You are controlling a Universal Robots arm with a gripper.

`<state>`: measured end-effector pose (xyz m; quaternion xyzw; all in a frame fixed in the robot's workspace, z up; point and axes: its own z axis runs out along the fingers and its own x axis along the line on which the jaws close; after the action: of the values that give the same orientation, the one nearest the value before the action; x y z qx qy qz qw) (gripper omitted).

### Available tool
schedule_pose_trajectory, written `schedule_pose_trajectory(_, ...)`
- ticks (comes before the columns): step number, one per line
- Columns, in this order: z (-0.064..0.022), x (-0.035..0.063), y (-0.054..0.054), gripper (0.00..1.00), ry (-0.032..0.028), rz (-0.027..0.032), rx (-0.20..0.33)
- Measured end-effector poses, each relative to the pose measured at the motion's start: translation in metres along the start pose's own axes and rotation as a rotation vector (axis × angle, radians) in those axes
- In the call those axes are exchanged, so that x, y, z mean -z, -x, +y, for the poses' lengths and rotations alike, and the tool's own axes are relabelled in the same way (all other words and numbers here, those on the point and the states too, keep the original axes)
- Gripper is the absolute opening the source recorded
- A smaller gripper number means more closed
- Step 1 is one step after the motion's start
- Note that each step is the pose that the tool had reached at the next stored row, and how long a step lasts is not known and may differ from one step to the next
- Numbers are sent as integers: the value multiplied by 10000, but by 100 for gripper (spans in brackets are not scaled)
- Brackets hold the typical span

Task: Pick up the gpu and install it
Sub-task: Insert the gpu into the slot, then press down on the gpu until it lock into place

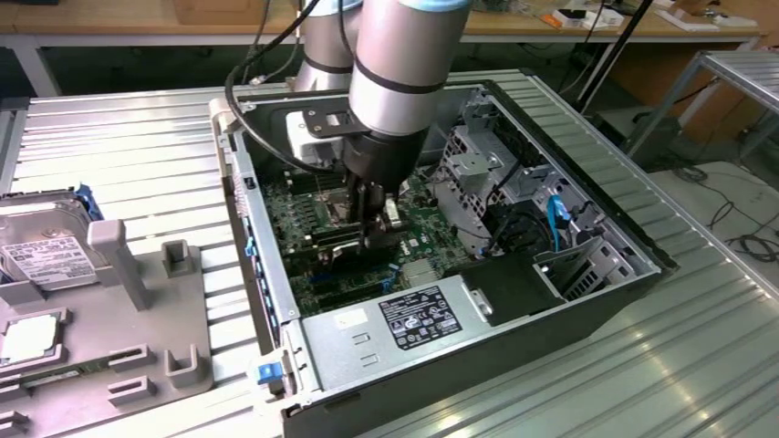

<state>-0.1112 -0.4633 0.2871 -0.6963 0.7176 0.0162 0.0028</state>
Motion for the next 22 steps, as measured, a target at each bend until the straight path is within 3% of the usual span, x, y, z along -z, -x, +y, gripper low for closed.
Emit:
schedule_pose_trajectory(1, 3, 74, 9, 51, -34, 44, -22)
schedule_pose_trajectory(2, 2, 74, 9, 20, -33, 26, -22)
schedule_pose_trajectory(3, 2, 74, 9, 11, -33, 26, -21)
schedule_pose_trajectory(7, 2, 74, 9, 11, -33, 30, -22)
schedule_pose_trajectory(9, 67, 14, -7, 11, -30, 28, -22)
schedule_pose_trajectory(10, 68, -106, -11, 11, -20, -26, -22)
schedule_pose_trajectory(11, 96, -127, -12, 11, 13, -80, -20)
schedule_pose_trajectory(13, 109, -171, -13, 11, 12, -96, -20)
schedule_pose_trajectory(14, 116, -183, -13, 11, 67, -107, -22)
schedule_pose_trajectory(15, 119, -69, -10, 11, 350, -103, -31)
schedule_pose_trajectory(16, 153, 9, -10, 11, 742, -93, -45)
schedule_pose_trajectory(17, 300, 8, -14, 11, 846, -111, -48)
schedule_pose_trajectory(18, 384, 6, -16, 11, 992, -110, -67)
schedule_pose_trajectory(19, 458, 19, -17, 11, 1226, -120, -95)
schedule_pose_trajectory(20, 500, 35, -4, 11, 1468, -265, -107)
schedule_pose_trajectory(21, 534, 57, 27, 11, 1785, -308, -123)
schedule_pose_trajectory(22, 536, 94, 45, 11, 2298, -293, -142)
